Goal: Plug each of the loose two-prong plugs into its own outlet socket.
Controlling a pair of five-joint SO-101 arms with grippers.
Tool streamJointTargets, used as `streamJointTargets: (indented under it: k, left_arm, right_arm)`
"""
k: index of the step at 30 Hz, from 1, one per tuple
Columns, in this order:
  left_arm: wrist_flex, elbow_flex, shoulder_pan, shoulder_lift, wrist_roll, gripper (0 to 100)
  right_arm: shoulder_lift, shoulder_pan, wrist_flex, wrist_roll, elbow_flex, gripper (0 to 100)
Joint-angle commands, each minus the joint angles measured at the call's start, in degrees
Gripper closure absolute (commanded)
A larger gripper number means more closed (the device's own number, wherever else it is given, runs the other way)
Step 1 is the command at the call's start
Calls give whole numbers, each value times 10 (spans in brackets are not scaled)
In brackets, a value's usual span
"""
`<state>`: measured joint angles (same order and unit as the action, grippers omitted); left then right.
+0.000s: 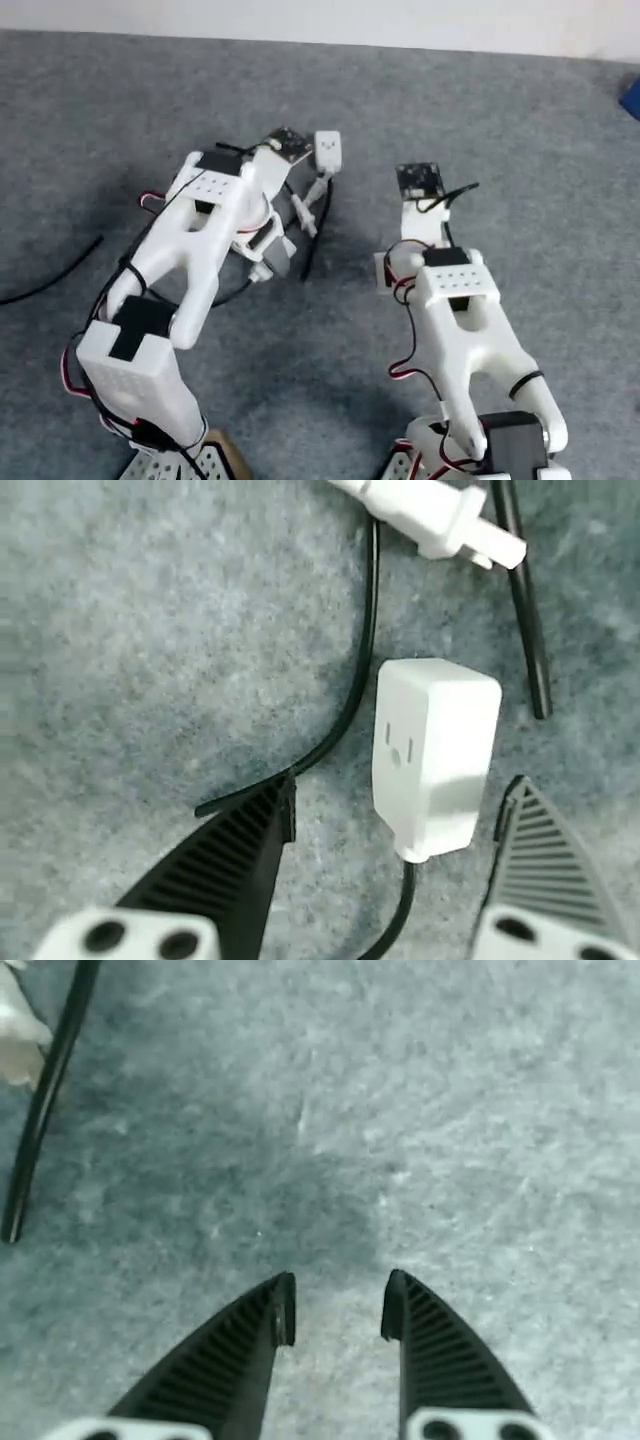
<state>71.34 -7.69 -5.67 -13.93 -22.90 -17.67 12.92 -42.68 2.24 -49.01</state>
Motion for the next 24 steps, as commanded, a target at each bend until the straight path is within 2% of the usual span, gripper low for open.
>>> streamJointTargets:
  k: [1,12,21,24]
  left_arm:
    - [-7,45,36,-6,5,677]
    - [-3,126,93,-87,5,677]
    - [-1,214,171,-190,5,678]
    - [33,255,190,-215,-12,678]
  right_arm:
    - [-23,11,10,-3,1,847]
    - [-23,11,10,-3,0,847]
    - [-22,24,10,-3,-1,847]
    - [-22,26,10,-3,-1,847]
